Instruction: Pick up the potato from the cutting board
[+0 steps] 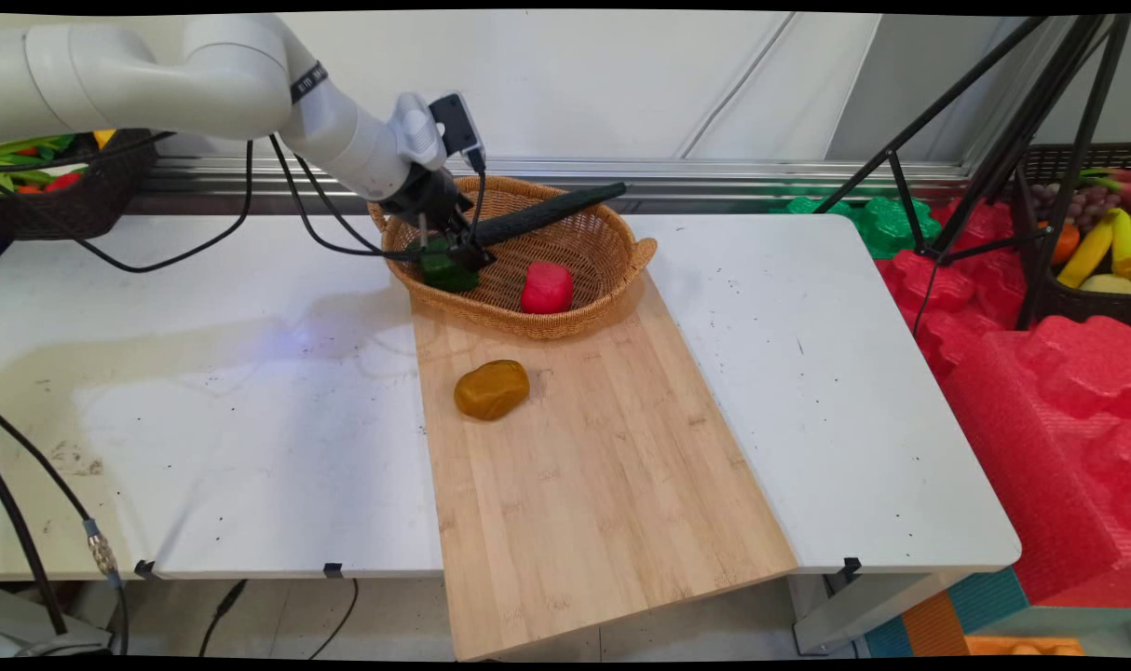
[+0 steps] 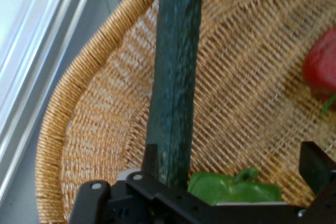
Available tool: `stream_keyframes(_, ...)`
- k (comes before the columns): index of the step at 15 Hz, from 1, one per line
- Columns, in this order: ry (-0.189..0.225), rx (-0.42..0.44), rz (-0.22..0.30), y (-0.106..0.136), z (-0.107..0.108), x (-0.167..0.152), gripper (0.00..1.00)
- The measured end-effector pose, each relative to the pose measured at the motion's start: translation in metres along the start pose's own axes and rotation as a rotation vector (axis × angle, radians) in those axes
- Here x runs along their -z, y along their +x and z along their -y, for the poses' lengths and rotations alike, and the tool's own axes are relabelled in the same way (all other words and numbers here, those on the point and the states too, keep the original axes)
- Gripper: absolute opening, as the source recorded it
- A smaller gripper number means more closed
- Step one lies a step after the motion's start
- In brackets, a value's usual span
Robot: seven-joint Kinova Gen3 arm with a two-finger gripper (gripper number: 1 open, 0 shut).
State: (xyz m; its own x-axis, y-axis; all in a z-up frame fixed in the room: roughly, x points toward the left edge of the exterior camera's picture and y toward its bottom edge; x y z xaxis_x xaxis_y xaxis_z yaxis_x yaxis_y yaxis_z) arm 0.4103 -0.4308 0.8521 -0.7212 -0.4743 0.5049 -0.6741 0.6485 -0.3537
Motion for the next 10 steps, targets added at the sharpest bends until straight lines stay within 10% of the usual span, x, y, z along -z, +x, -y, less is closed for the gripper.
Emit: stream_keyframes(10,-0.028,0.029,-0.153,0.014,-0.026,0.074,1.0)
